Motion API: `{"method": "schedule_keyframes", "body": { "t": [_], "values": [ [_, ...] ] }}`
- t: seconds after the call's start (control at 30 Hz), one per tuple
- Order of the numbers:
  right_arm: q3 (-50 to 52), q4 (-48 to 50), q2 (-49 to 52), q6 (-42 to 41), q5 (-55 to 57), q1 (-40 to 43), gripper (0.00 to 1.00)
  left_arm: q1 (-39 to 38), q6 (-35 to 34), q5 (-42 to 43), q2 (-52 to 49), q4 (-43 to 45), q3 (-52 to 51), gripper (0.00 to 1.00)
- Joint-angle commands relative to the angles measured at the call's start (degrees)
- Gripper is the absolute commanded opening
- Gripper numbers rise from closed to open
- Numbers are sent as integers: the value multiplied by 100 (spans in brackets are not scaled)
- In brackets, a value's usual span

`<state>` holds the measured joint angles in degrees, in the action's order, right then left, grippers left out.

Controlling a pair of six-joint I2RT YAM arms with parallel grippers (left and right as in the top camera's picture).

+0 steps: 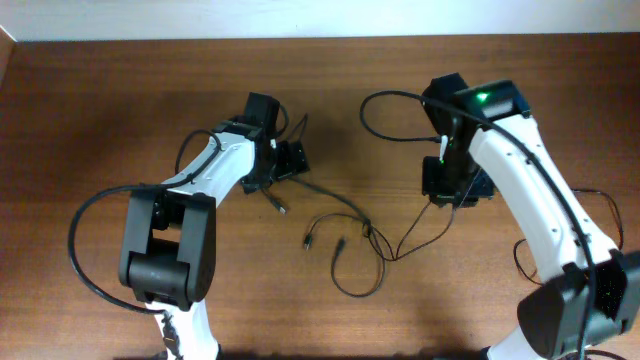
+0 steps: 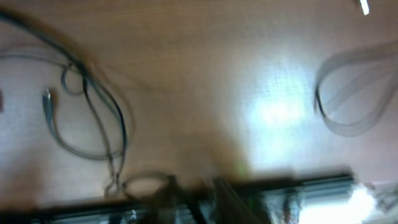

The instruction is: Untangle cables

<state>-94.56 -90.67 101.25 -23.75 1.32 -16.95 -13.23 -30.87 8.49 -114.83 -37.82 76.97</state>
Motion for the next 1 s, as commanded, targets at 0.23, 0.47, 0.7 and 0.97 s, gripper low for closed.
{"method": "schedule_keyframes", "body": {
  "t": [0.23,0.47,0.7,0.97],
  "values": [
    [2721,2352,35,-44,-321,11,92,162,1475,1014,380,-828,861,99],
    [2702,3032,35,1003,-2214,262,99,-297,1469,909,769,-2017,1429,84],
    [2708,3150,37,157,-2494,1432,73,-1329,1099,914,411,-1985,1102,47],
    [3088,3506,37,-378,-2490,1434,71,-2433,822,916,-444,-1545,1102,45]
  ]
}}
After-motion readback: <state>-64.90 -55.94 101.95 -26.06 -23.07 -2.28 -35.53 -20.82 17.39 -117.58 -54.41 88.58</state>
